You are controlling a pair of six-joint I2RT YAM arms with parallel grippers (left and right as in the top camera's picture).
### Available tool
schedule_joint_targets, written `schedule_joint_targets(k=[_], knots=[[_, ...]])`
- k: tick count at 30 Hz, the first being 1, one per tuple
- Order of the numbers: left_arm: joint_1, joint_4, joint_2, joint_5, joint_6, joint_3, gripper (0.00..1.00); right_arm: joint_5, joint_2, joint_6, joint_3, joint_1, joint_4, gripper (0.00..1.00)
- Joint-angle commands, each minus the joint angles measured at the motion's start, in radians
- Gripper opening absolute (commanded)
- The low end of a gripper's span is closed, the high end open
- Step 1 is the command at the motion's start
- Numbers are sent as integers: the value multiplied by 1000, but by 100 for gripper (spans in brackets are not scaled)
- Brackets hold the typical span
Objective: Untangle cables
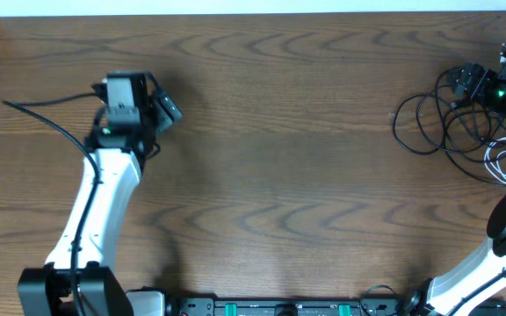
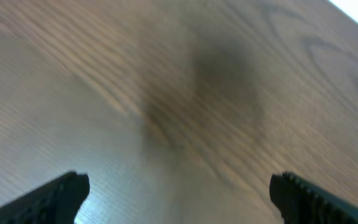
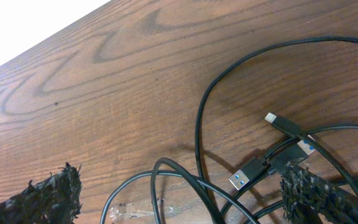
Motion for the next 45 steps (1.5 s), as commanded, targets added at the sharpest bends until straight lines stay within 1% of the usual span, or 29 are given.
schedule_joint_targets(k=[1, 6, 12, 16, 22, 29, 35, 40, 45], knots=[[-3, 130, 1, 34, 27, -145, 98, -16, 7, 9, 18, 5, 0, 99], [-3, 388, -1, 46, 27, -342, 98, -16, 7, 9, 18, 5, 0, 99], [-3, 615, -23, 44, 27, -546, 98, -16, 7, 9, 18, 5, 0, 99], [-3, 703, -64, 22, 27, -657, 98, -16, 7, 9, 18, 5, 0, 99], [-3, 766, -156, -18, 27, -805, 98, -16, 7, 9, 18, 5, 0, 99], [-2, 896, -248, -45, 26, -982, 98, -16, 7, 9, 18, 5, 0, 99], [-2, 910, -307, -50, 27, -1033, 98, -16, 7, 9, 18, 5, 0, 99], [-2, 829, -354, -68, 27, -1038, 98, -16, 7, 9, 18, 5, 0, 99], [-2, 694, -488, -68, 36, -1039, 98, -16, 7, 9, 18, 5, 0, 99]])
